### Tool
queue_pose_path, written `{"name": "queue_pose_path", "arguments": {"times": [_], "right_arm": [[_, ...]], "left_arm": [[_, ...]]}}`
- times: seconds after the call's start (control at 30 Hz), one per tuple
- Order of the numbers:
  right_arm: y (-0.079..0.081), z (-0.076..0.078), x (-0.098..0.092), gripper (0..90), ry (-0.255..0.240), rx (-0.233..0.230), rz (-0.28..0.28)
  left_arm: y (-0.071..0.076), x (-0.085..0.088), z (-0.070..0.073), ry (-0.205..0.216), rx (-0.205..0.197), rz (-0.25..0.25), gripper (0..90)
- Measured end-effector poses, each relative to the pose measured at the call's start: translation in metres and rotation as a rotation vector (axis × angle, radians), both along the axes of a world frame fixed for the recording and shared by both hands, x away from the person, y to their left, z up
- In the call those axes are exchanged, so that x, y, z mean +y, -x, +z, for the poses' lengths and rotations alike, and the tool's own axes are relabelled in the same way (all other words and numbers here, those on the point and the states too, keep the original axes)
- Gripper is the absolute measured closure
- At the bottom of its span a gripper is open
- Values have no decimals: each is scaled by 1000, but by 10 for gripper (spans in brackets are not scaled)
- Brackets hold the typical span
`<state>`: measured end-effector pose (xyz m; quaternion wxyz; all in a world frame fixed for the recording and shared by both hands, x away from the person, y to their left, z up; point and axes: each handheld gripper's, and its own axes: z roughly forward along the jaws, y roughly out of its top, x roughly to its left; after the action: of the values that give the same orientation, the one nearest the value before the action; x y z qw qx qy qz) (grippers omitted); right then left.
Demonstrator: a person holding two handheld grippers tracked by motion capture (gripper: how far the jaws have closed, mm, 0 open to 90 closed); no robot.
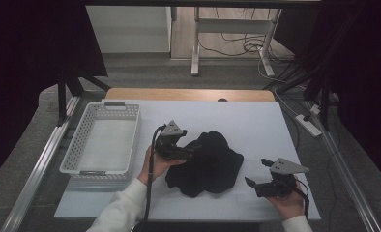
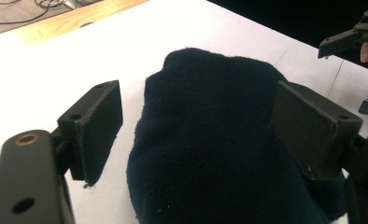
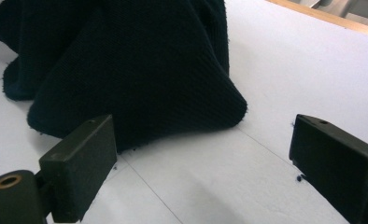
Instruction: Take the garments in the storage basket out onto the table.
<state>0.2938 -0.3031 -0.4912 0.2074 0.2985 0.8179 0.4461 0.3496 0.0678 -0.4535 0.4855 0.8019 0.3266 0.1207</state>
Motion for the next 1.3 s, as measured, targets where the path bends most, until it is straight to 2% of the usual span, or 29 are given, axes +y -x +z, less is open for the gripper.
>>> {"name": "queue_pose_path", "arguments": {"times": [0.23,0.37,0.53,0.87,1.3], "right_arm": [[2,0,2,73,6,-2,11],[5,3,3,74,-11,-11,17],[5,3,4,74,-15,-10,22],[7,4,7,75,-18,-12,30],[10,5,13,76,-22,-11,51]], "left_arm": [[6,3,5,-18,-7,2,182],[12,9,7,-26,-3,8,183],[20,19,9,-45,-13,28,183],[33,37,15,-51,-28,47,185],[52,69,12,-58,-37,107,185]]}}
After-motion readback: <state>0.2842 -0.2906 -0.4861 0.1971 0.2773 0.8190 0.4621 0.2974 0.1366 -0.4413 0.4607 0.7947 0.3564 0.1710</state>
